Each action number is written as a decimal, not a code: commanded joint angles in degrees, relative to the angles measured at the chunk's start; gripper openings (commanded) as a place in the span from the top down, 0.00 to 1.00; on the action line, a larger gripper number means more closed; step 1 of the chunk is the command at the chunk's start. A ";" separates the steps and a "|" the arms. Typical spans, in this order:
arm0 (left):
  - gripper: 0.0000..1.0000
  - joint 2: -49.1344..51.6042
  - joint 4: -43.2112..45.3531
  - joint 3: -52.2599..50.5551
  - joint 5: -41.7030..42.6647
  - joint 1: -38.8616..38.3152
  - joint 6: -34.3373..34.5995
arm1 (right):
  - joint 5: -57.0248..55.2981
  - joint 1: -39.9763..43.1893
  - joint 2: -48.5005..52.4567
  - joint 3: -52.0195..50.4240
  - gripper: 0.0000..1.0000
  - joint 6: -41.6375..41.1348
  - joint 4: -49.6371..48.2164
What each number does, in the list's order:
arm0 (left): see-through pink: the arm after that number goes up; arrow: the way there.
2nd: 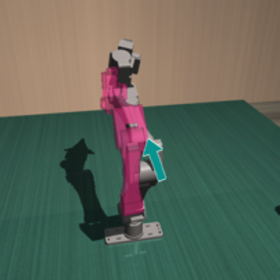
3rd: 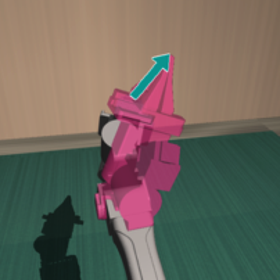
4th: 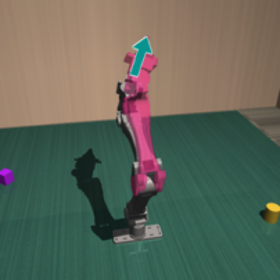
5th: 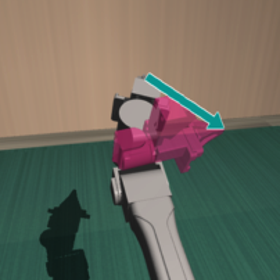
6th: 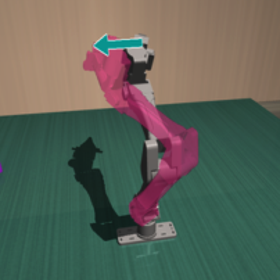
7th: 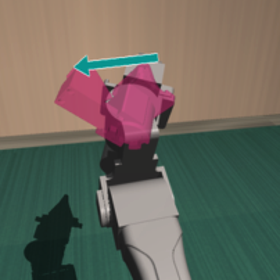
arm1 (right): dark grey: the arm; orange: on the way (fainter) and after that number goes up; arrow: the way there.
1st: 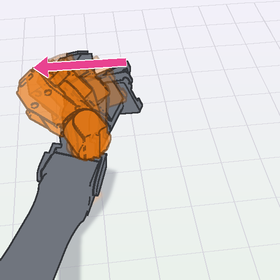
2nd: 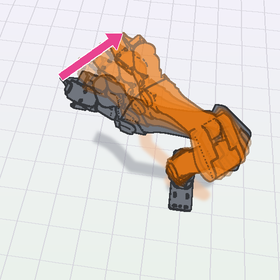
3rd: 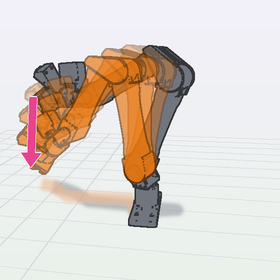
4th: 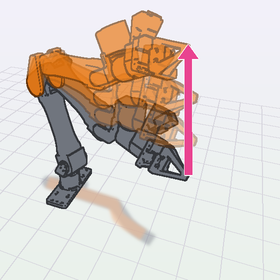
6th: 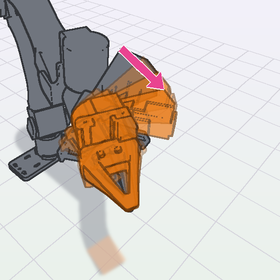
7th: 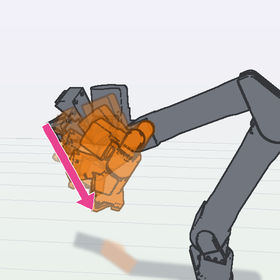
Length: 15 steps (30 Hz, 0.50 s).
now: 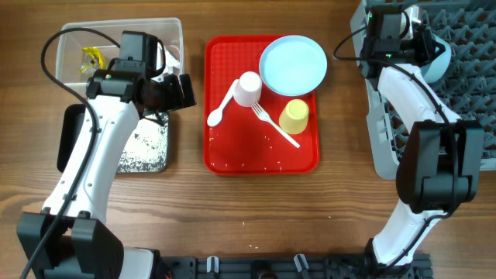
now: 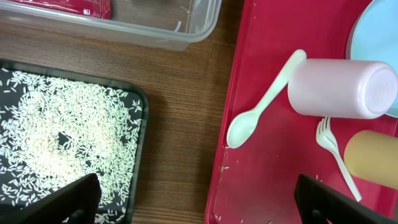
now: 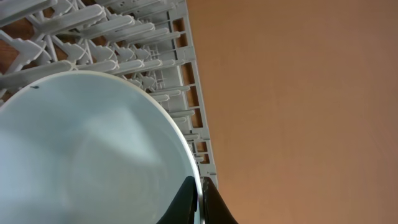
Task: Sort waste into correct bins and load items into the dishwasher rack
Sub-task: 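Lower the light blue bowl into the rack slots and release it, then reach the right gripper to the light blue plate and grasp its rim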
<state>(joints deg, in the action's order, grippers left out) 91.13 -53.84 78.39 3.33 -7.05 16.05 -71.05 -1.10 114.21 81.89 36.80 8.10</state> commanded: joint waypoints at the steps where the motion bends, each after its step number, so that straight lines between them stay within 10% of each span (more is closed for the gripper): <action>1: 0.00 0.39 0.00 0.26 0.66 0.15 0.74 | 3.28 -2.19 0.70 -1.03 0.96 0.66 1.66; 10: 0.00 0.39 0.00 0.26 0.66 0.15 0.74 | 6.86 -7.41 0.70 -1.03 0.94 0.48 1.99; 15: 0.00 0.39 0.00 0.26 0.66 0.15 0.74 | 6.78 -9.25 0.70 -1.01 0.20 -0.96 1.99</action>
<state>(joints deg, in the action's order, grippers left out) 91.13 -53.84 78.39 3.33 -7.05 16.05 -66.32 -8.86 114.21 81.60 37.74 10.09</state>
